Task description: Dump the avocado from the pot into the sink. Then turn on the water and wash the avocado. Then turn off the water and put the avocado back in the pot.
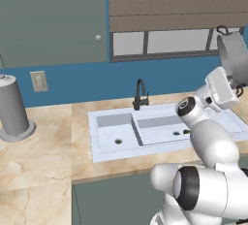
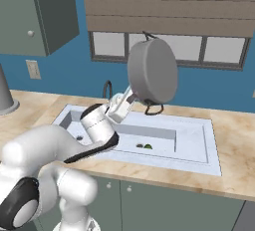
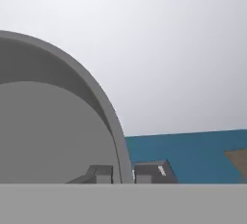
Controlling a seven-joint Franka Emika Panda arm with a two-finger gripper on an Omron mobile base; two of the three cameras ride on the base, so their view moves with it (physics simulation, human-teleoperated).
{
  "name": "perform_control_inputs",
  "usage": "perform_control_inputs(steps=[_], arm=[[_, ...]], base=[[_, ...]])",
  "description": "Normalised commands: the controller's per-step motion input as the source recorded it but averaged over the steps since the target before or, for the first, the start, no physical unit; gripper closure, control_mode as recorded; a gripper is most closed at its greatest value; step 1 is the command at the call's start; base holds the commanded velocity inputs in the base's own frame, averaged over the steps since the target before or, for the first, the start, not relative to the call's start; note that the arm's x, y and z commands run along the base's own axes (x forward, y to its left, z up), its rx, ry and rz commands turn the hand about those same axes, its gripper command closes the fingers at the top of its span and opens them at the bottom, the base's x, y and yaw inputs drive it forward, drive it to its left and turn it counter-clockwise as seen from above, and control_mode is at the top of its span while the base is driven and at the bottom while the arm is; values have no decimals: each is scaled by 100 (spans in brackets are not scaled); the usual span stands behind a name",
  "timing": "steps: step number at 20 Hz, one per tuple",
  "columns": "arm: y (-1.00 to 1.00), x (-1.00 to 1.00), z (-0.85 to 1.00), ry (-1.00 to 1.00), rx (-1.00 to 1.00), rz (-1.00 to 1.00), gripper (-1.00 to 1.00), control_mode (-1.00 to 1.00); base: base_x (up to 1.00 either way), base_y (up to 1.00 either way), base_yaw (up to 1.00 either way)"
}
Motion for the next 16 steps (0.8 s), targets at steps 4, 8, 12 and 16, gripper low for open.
perform_control_inputs(steps=[4, 8, 12, 16], arm=[[3, -18, 16, 6, 36, 12, 100, -100], [0, -33, 0, 10, 48, 27, 100, -100], [0, -36, 0, 15, 54, 39, 100, -100], [0, -32, 0, 15, 59, 48, 100, -100]], base=[[0, 0, 0], [0, 0, 0], [0, 0, 0], [0, 0, 0]])
